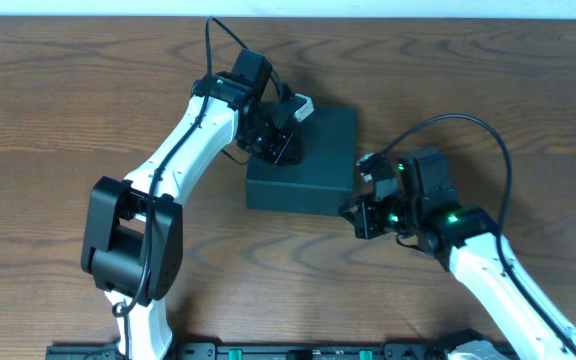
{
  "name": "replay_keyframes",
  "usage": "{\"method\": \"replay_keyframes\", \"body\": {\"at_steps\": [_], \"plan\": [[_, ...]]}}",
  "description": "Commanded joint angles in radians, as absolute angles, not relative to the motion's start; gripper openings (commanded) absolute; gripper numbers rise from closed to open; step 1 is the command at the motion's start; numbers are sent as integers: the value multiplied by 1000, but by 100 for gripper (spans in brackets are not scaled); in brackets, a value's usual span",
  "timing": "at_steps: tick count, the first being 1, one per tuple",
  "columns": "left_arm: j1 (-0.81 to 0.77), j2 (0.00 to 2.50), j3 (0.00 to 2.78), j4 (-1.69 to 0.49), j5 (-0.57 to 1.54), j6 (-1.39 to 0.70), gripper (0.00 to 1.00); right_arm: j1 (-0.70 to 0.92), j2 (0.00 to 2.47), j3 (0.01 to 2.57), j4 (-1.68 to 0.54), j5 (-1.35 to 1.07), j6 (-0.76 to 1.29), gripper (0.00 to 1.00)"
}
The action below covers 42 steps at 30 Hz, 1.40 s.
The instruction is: Pack container
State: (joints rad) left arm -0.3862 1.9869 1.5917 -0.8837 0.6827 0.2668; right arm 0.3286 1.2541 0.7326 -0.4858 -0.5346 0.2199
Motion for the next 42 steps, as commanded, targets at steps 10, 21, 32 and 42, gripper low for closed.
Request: {"method": "replay_keyframes", "body": {"at_steps": [10, 21, 32, 42], "plan": [[-379, 2056, 1590, -878, 698, 292, 6, 437, 1369, 725, -413, -410, 311, 1], [-379, 2090, 1590, -887, 701, 290, 6, 664, 1380, 725, -326, 19, 415, 1], [-379, 2100, 1590, -914, 699, 305, 6, 880, 1466, 725, -306, 406, 520, 2], [-379, 2100, 1590, -924, 699, 312, 6, 908, 1603, 725, -185, 469, 565, 1]]}}
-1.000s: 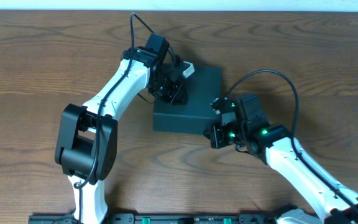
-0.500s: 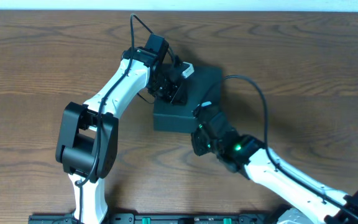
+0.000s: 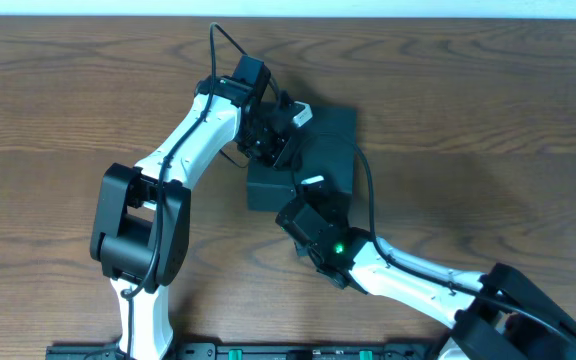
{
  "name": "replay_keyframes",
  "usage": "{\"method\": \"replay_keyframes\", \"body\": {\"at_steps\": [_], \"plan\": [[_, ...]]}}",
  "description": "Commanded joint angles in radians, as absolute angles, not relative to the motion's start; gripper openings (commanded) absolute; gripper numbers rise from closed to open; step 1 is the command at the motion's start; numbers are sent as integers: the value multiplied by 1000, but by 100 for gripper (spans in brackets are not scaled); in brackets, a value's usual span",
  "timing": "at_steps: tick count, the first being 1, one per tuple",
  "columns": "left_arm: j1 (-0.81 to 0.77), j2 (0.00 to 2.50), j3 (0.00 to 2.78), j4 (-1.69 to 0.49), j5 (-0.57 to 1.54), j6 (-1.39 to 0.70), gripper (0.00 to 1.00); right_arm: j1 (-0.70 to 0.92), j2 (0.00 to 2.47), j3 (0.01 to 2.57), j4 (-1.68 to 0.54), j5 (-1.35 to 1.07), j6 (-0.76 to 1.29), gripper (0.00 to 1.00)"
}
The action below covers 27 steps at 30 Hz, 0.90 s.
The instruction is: Pack container
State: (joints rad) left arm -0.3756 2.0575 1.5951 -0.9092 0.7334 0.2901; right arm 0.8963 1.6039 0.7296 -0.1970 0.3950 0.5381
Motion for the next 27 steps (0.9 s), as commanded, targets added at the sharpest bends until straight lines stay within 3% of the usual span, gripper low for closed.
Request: {"method": "replay_keyframes", "body": {"at_steps": [1, 17, 27], "plan": [[-379, 2100, 1590, -925, 699, 312, 6, 908, 1603, 725, -182, 486, 565, 1], [-379, 2100, 1590, -931, 700, 318, 6, 905, 1697, 725, -45, 561, 598, 2], [-379, 2094, 1629, -963, 678, 284, 6, 920, 1150, 726, -364, 572, 528, 2]]}}
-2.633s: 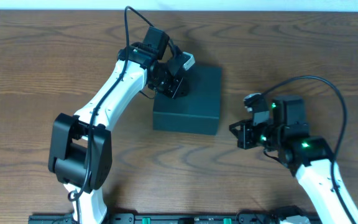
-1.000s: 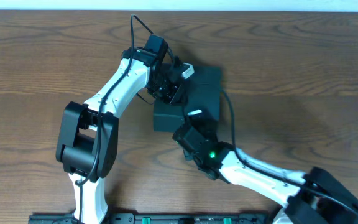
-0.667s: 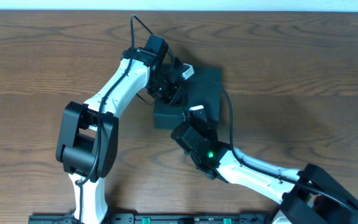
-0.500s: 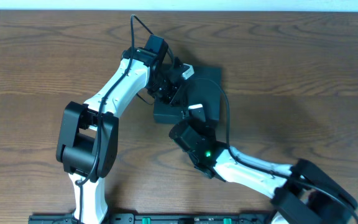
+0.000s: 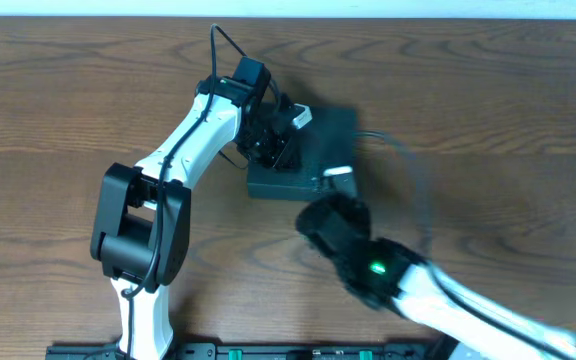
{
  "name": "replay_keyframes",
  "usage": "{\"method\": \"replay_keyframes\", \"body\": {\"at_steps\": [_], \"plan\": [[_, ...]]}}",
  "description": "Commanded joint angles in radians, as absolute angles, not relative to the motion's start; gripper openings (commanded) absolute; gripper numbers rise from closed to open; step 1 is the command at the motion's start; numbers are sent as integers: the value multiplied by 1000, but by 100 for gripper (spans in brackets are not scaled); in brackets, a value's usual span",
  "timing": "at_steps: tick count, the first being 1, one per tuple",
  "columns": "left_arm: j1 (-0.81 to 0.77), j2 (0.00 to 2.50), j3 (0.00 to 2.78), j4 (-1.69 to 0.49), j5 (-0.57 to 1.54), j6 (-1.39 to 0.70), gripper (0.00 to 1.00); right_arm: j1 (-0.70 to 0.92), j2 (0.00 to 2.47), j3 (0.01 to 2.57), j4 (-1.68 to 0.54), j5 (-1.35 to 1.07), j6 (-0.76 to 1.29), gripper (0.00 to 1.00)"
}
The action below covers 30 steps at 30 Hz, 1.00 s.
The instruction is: Pack container
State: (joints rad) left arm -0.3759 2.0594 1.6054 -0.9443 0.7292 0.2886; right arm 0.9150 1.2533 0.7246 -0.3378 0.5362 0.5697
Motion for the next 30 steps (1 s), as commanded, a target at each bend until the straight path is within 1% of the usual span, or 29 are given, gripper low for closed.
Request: {"method": "replay_keyframes", "body": {"at_steps": [1, 6, 8, 10, 14, 17, 20, 21, 22, 23, 24, 25, 26, 27, 28, 29, 30], "plan": [[-379, 2091, 1653, -979, 678, 283, 6, 919, 1085, 726, -398, 570, 506, 2], [-375, 2038, 1775, -1016, 641, 218, 6, 870, 874, 726, -553, 534, 507, 1], [-359, 1993, 1816, -1016, 613, 189, 6, 807, 808, 726, -615, 496, 506, 2], [-334, 1936, 1827, -1015, 606, 186, 6, 738, 768, 726, -649, 417, 452, 2], [-287, 1825, 1827, -1029, 537, 179, 6, 643, 727, 726, -671, 307, 410, 2], [-259, 1752, 1827, -1047, 466, 178, 6, 615, 702, 728, -669, 303, 406, 2], [-237, 1693, 1827, -1055, 416, 178, 6, 596, 677, 747, -670, 305, 323, 2], [-233, 1678, 1827, -1055, 414, 179, 6, 588, 671, 757, -669, 311, 307, 4], [-229, 1662, 1827, -1054, 414, 178, 6, 574, 668, 770, -664, 324, 297, 9], [-228, 1652, 1827, -1054, 414, 179, 9, 562, 669, 778, -653, 340, 298, 15], [-228, 1644, 1827, -1054, 408, 179, 17, 551, 669, 780, -637, 355, 298, 21], [-228, 1639, 1827, -1053, 392, 179, 28, 540, 669, 780, -620, 369, 298, 31], [-228, 1637, 1827, -1051, 376, 179, 36, 529, 669, 780, -605, 375, 298, 44], [-228, 1636, 1827, -1049, 367, 179, 56, 519, 669, 780, -588, 377, 299, 64], [-228, 1637, 1827, -1046, 362, 179, 95, 513, 669, 780, -575, 378, 299, 88], [-228, 1638, 1827, -1046, 362, 178, 95, 506, 669, 780, -557, 380, 298, 99], [-228, 1638, 1827, -1047, 363, 165, 96, 502, 669, 780, -539, 385, 298, 99]]}}
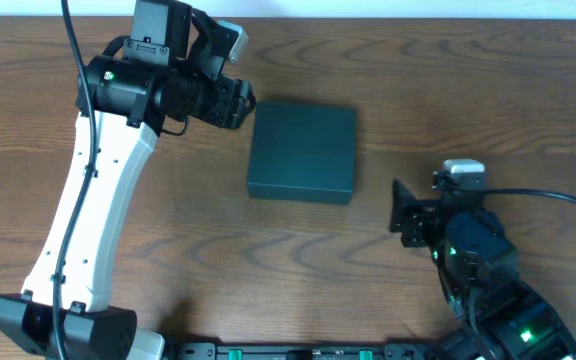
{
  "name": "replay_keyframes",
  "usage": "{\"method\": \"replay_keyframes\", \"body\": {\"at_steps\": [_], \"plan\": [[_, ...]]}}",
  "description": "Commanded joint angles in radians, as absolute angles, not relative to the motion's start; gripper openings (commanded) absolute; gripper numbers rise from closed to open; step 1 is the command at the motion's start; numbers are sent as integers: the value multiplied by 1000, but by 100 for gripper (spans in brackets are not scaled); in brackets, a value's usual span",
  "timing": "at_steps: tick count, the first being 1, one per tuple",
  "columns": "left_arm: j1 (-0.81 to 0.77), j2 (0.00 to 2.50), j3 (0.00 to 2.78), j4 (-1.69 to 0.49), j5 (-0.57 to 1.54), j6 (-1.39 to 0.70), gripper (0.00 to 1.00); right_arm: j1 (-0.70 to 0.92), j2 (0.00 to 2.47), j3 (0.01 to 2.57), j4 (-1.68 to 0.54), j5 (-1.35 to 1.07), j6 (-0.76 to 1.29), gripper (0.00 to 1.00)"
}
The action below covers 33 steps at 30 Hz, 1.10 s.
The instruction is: Pack container
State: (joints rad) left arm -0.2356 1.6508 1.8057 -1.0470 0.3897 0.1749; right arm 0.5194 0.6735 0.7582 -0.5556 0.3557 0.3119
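Note:
A dark, flat closed box (302,152) lies on the wooden table (488,90), a little above the middle of the overhead view. My left gripper (240,104) hangs just off the box's upper left corner, raised and apart from it; its fingers merge into one dark shape. To the lower right of the box, my right gripper (398,209) points left toward it with a clear gap between them. Its fingers are spread, with nothing between them.
The white left arm (88,200) runs from the bottom left corner up to the top edge. The right arm's black wrist (473,250) sits at the bottom right. Nothing else lies on the table.
The left gripper has left the box's upper left part and now sits higher and to the left. The right arm has drawn back from the box's front edge to the lower right.
At first the left gripper was down on the box's upper left part and the right gripper stood at its right edge. The right arm then reached over the box's front part, twice. Now both grippers are off the box, which lies squarer to the table.

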Motion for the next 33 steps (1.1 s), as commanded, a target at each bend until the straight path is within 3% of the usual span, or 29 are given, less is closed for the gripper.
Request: {"method": "replay_keyframes", "body": {"at_steps": [1, 4, 19, 33], "plan": [[-229, 1638, 1827, -1056, 364, 136, 95, 501, 669, 780, -525, 385, 299, 99], [-237, 1638, 1827, -1140, 367, 12, 95, 501, 670, 780, -520, 385, 299, 99], [-236, 1638, 1827, -1181, 342, 12, 95, 501, 673, 780, -658, 385, 299, 99], [-231, 1609, 1828, -1163, -72, 22, 95, 501, 673, 780, -750, 385, 299, 99]]}}
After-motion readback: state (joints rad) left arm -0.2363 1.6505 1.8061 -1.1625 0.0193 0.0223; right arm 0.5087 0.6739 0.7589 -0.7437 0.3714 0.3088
